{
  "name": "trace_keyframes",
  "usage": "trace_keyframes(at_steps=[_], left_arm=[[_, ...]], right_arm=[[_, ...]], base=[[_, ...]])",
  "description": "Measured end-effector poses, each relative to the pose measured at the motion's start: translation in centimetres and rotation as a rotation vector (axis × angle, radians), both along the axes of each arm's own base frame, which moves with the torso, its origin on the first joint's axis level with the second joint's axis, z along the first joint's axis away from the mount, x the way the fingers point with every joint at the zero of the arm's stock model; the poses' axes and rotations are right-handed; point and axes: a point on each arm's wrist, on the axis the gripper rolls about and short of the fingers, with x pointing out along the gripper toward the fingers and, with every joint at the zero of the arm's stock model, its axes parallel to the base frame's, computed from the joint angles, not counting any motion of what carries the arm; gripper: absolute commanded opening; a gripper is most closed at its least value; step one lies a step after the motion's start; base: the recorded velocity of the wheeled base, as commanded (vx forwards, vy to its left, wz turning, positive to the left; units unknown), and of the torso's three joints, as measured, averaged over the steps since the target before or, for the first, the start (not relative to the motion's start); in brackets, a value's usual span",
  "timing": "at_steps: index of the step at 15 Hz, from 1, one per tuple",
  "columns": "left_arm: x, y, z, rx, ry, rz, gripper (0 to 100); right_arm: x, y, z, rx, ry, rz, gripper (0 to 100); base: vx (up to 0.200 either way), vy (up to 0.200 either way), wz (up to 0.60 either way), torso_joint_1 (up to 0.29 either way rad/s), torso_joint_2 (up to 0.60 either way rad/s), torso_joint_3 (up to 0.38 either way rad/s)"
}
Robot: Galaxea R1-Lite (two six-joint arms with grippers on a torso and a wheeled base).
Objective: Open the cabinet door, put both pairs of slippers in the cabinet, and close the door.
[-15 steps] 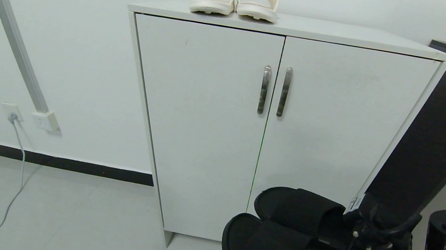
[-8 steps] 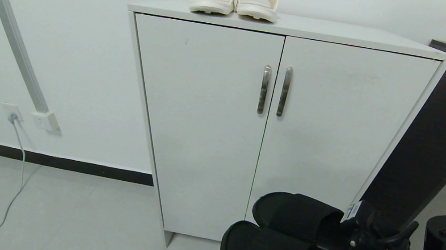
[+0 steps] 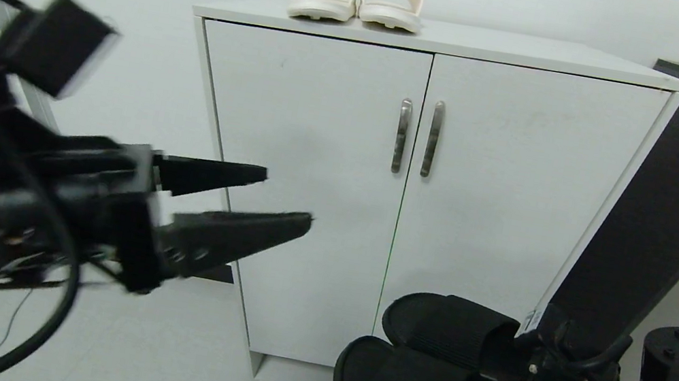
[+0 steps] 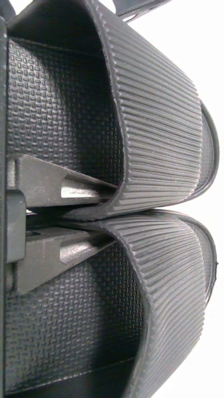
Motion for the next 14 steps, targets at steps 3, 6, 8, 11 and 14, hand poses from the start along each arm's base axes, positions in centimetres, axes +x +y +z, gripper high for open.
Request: trace_keyframes(at_steps=[3, 6, 8, 11, 14], left_arm=[[3.3, -3.9, 0.9, -0.055, 0.052, -0.112, 100], [6.3, -7.0, 1.8, -0.138, 0.129, -0.188, 100], [8.2, -8.7, 2.2, -0.174, 0.139, -0.213, 100], [10.8, -10.7, 1.8, -0.183, 0.145, -0.211, 100], [12.2, -11.7, 1.2, -0.184, 0.151, -0.181, 100]], right_arm=[[0.0, 0.0, 0.0, 0.001, 0.001, 0.002, 0], [0.0, 0.0, 0.0, 0.000, 0.002, 0.000, 0], [0.0, 0.0, 0.0, -0.001, 0.003, 0.000, 0], [0.0, 0.0, 0.0, 0.000, 0.003, 0.000, 0], [0.0, 0.0, 0.0, 0.000, 0.003, -0.001, 0]], base=[[0.000, 0.000, 0.00, 0.000, 0.00, 0.000], [0.000, 0.000, 0.00, 0.000, 0.00, 0.000], [0.000, 0.000, 0.00, 0.000, 0.00, 0.000], [0.000, 0.000, 0.00, 0.000, 0.00, 0.000], [0.000, 0.000, 0.00, 0.000, 0.00, 0.000]])
